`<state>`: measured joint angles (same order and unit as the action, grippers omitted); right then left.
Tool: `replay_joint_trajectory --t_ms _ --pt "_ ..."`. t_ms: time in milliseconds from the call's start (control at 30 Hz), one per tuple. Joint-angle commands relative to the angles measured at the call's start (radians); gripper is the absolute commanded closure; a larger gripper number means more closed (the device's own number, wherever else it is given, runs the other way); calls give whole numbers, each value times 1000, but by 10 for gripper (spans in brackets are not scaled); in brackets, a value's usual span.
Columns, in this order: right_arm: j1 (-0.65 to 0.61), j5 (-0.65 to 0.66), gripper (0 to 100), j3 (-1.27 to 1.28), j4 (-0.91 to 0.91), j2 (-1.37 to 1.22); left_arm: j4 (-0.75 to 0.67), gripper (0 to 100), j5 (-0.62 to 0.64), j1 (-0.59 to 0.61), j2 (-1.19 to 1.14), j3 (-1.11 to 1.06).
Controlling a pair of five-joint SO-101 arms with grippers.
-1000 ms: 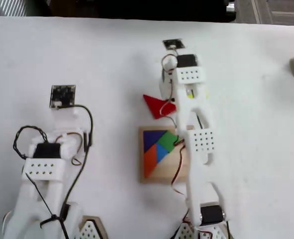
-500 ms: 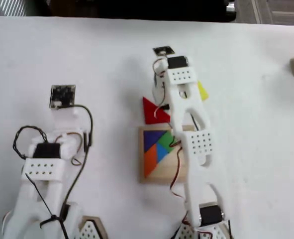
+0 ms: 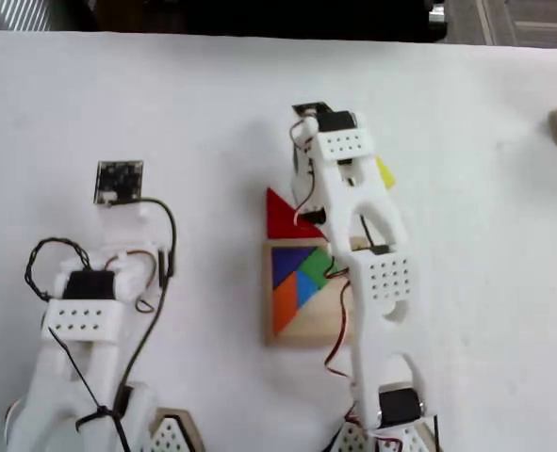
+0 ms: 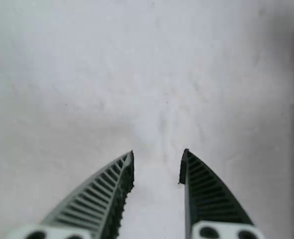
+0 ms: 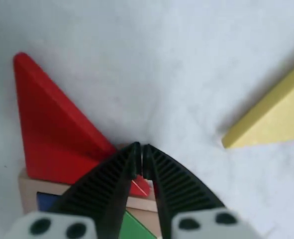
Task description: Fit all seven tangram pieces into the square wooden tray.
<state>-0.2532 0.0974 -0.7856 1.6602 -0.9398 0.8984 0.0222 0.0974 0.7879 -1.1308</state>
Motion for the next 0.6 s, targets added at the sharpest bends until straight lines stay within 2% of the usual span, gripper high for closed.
replay_joint_trajectory --t_ms 0,567 --pt "10 -6 981 20 -21 74 -28 831 11 2 36 8" --pt "-237 -9 981 61 -59 85 -28 831 11 2 36 11"
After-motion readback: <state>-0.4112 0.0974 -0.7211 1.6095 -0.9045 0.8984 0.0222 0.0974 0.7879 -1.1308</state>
